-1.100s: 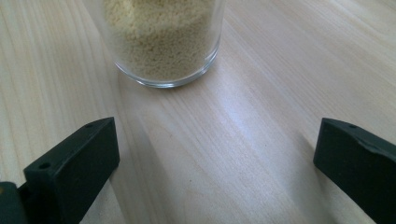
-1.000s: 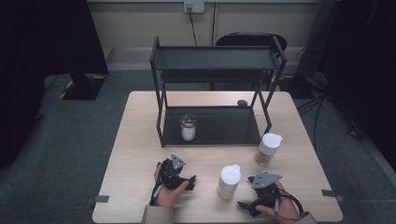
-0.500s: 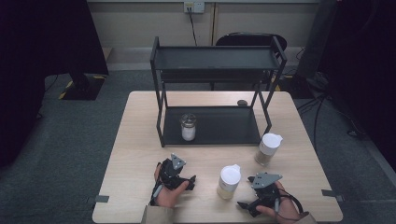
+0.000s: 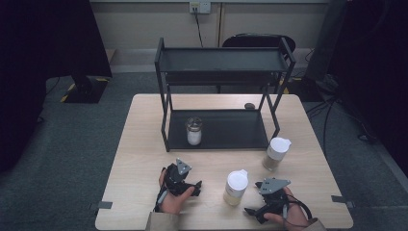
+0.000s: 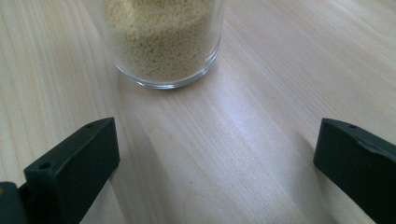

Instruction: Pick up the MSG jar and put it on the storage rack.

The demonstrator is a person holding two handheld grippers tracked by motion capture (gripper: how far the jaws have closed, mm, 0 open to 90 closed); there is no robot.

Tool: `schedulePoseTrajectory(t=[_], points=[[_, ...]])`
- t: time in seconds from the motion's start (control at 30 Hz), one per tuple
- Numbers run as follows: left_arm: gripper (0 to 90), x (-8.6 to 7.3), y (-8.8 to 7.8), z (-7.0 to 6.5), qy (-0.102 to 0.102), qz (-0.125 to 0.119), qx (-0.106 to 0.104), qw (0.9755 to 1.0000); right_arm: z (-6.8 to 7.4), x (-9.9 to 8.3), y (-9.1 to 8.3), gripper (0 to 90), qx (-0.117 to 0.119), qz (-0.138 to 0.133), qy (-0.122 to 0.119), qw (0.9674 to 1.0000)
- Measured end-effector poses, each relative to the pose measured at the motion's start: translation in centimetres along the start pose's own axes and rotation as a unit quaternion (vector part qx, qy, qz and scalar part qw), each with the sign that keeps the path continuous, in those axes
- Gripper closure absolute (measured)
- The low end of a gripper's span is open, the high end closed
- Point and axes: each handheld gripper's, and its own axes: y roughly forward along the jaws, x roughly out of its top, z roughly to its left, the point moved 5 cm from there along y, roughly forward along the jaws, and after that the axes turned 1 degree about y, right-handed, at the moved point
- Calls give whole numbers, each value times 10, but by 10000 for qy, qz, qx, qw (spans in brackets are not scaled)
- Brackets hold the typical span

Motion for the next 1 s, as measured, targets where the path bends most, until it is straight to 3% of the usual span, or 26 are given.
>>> schedulePoseTrajectory(t=[0.3,0.57,1.0], points=[[0,0,0,0,0,1,0,10000,2,8,3,12,199,17,-3,9998],[0,0,0,0,-2,-1,0,10000,2,15,0,11,376,-212,179,9989],[0,0,0,0,1,1,0,10000,3,25,1,9,438,-497,403,9970]])
